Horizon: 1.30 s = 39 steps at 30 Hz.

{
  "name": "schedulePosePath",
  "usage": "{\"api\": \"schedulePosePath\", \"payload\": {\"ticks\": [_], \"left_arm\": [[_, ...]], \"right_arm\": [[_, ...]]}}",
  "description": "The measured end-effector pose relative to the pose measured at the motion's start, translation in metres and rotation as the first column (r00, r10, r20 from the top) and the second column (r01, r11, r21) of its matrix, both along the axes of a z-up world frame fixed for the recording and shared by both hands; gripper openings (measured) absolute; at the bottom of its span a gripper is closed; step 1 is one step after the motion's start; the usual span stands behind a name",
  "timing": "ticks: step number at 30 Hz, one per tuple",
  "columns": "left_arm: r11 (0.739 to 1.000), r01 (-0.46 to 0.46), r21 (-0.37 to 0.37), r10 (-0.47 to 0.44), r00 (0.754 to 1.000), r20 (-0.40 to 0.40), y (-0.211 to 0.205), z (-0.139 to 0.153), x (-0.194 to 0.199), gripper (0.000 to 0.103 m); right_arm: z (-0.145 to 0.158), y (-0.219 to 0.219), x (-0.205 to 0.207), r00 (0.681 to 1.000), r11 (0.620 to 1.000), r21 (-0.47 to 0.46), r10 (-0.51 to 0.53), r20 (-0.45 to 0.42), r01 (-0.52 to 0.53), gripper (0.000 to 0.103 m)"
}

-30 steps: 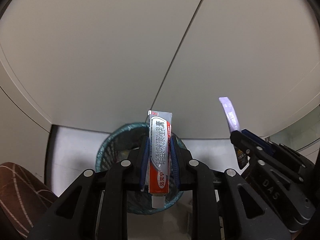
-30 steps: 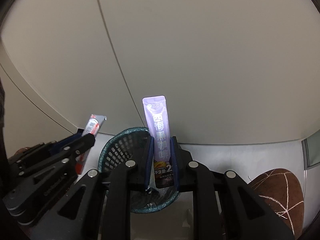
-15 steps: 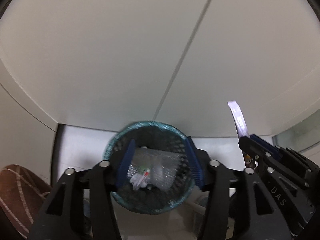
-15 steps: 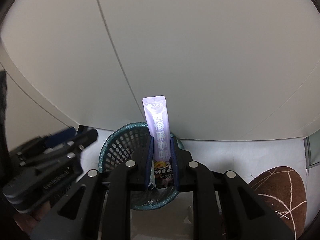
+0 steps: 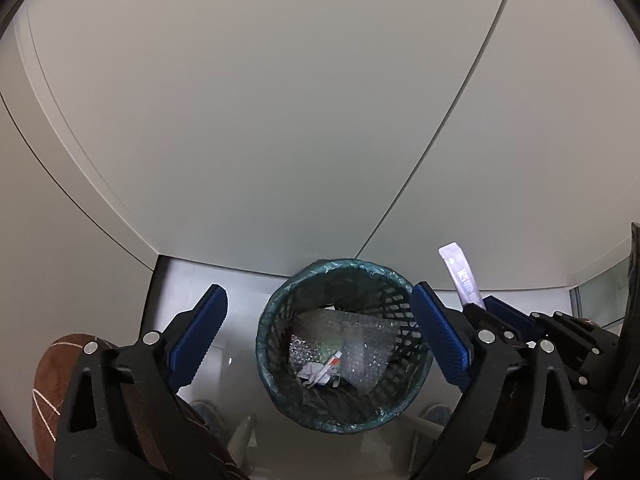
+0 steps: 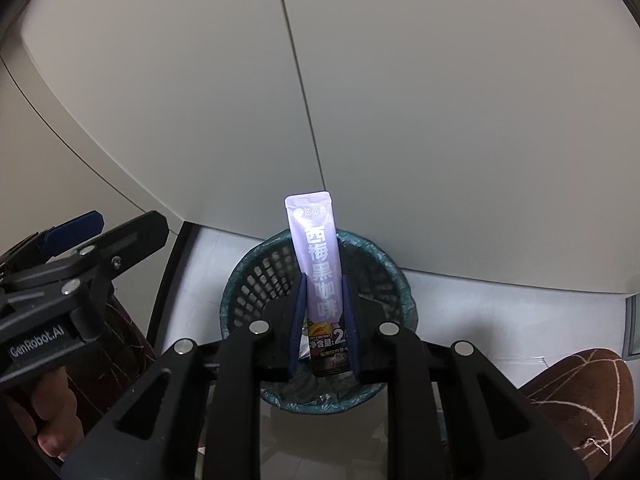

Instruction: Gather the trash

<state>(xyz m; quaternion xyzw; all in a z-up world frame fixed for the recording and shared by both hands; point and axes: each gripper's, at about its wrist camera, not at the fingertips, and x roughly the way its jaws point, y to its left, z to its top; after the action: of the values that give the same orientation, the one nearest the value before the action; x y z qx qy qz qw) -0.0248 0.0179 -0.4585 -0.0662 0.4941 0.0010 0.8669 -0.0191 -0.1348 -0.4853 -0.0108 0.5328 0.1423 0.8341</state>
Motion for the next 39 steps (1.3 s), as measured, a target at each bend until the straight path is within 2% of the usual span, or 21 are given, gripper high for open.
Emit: {"api": "schedulePosePath", "payload": {"ticks": [3, 8, 13, 14, 19, 22, 26, 31, 39], "left_arm": [[1.0, -0.013, -0.011, 0.012, 1.0, -0.009, 0.003, -0.002, 0.002, 0.093], [0.999, -0.023, -0.029, 0.022, 1.0, -0.022, 0.008, -0.004, 0.003, 0.093], [0.998, -0.037, -0.052, 0.036, 0.999, -0.018, 0.013, -0.001, 0.002, 0.094], [0.998, -0.042, -0.055, 0.041, 0.999, -0.02, 0.014, -0.001, 0.002, 0.094], [0.997, -0.051, -0.051, 0.05, 0.998, -0.026, 0.016, 0.006, 0.0, 0.094], [0.999, -0.022, -0.043, 0.021, 1.0, -0.02, 0.012, 0.013, -0.001, 0.094], [0.998, 0.008, -0.064, -0.007, 1.0, 0.013, 0.01, 0.039, -0.007, 0.094], [0.999, 0.049, -0.023, -0.048, 0.998, 0.05, 0.002, 0.081, -0.021, 0.094], [0.997, 0.067, 0.026, -0.07, 0.983, 0.169, -0.008, 0.182, -0.053, 0.094]], "right_arm": [[-0.003, -0.003, -0.003, 1.0, 1.0, -0.008, 0.004, 0.003, -0.004, 0.021], [-0.01, -0.003, -0.008, 1.0, 1.0, -0.027, 0.014, 0.017, -0.014, 0.034], [-0.008, -0.005, -0.011, 0.999, 0.999, -0.046, 0.001, 0.042, 0.001, 0.051], [-0.005, -0.008, -0.012, 0.999, 0.999, -0.049, -0.009, 0.05, 0.012, 0.054], [0.025, -0.024, -0.016, 0.991, 0.993, -0.064, -0.087, 0.099, 0.094, 0.084], [0.047, -0.039, -0.017, 0.982, 0.987, -0.052, -0.144, 0.123, 0.151, 0.09], [0.076, -0.053, -0.021, 0.97, 0.98, -0.056, -0.178, 0.169, 0.189, 0.094], [0.121, -0.06, -0.03, 0.953, 0.975, -0.048, -0.2, 0.229, 0.216, 0.095], [0.218, -0.064, -0.057, 0.917, 0.971, 0.023, -0.234, 0.322, 0.24, 0.095]]}}
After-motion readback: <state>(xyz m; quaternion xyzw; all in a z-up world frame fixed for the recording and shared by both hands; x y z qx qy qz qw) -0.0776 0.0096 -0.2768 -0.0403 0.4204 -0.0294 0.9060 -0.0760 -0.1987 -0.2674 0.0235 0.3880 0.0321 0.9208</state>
